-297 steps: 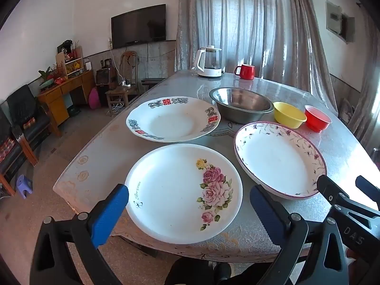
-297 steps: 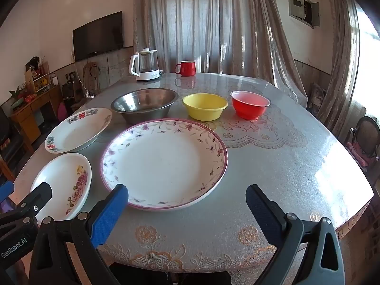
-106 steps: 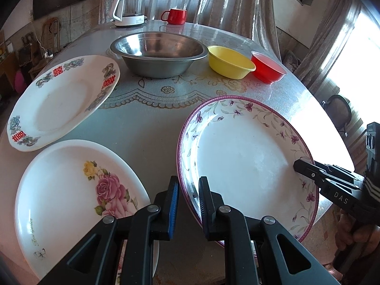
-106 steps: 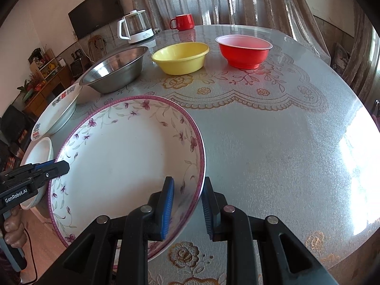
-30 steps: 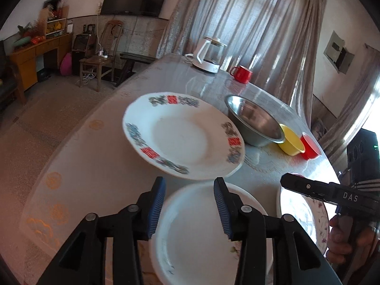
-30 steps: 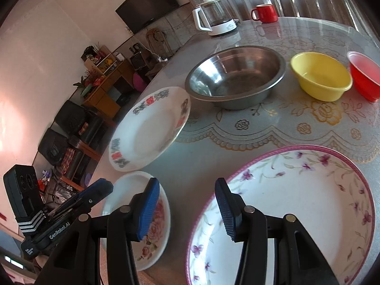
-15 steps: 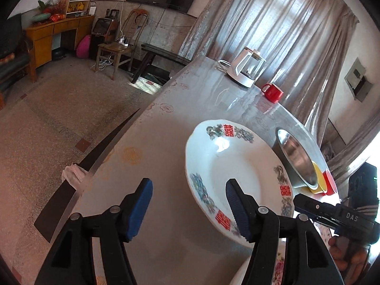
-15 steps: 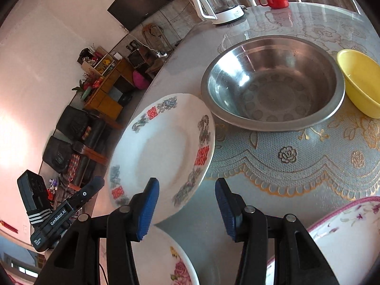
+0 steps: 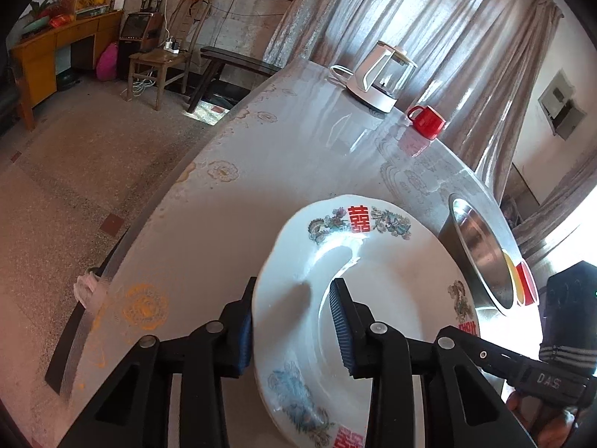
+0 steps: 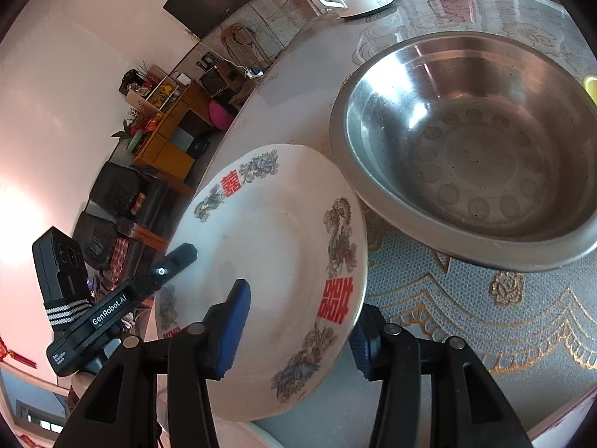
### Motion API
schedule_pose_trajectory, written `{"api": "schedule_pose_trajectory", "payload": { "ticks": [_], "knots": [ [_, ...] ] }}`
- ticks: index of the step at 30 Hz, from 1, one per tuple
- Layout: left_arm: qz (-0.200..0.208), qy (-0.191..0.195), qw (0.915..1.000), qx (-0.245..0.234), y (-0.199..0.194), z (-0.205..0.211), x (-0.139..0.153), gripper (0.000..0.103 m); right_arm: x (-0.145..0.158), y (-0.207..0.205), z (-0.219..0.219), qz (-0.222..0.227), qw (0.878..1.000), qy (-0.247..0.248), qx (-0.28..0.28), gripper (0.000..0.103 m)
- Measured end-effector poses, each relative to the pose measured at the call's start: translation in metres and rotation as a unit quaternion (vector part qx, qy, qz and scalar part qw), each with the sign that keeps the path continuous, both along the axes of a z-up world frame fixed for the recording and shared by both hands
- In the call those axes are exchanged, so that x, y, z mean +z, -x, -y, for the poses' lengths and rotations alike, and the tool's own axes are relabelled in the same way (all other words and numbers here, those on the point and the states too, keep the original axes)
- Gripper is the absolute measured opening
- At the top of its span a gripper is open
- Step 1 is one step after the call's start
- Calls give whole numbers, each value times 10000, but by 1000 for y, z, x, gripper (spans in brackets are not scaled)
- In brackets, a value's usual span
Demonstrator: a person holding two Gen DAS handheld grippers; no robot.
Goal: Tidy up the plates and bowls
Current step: 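Grasp the red-printed double-happiness plate rim with the left gripper and lift it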
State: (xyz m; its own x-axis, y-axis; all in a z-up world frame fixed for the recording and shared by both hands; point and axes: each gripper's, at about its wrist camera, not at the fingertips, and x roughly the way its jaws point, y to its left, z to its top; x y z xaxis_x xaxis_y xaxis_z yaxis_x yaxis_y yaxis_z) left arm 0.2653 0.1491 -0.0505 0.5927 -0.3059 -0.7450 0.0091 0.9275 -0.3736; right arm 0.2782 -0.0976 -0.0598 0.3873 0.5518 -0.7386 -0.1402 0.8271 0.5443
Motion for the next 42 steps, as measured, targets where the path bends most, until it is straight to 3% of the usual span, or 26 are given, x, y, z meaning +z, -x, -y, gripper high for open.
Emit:
{"api": "schedule_pose_trajectory", "payload": {
  "ticks": [3,6,10,13,18,23,27,31,42],
  "knots": [
    [-8,-209,9998,36,0,5,-1,36,6,0,-2,125,9997,207,31,46],
    [29,101,9999,37,8,1,3,36,10,3,-2,189,9987,457,106,45],
    [194,-384,9990,-112,15,10,7,35,12,6,-1,350,9964,747,192,42],
    [259,-178,9993,-214,24,7,10,35,16,11,-5,455,9919,1155,256,38],
    [458,-325,9976,-398,37,11,15,35,20,17,6,480,9934,1009,265,34],
    [513,-186,9974,-464,44,13,16,36,30,29,3,708,9909,1055,451,33],
    [533,-375,9965,-518,50,18,11,32,24,30,6,669,9918,999,442,31],
    [595,-200,9968,-486,57,16,15,33,25,35,5,723,9905,1068,486,31],
    [816,-254,9951,-489,79,20,24,34,29,38,2,826,9904,979,520,31]
  ]
}}
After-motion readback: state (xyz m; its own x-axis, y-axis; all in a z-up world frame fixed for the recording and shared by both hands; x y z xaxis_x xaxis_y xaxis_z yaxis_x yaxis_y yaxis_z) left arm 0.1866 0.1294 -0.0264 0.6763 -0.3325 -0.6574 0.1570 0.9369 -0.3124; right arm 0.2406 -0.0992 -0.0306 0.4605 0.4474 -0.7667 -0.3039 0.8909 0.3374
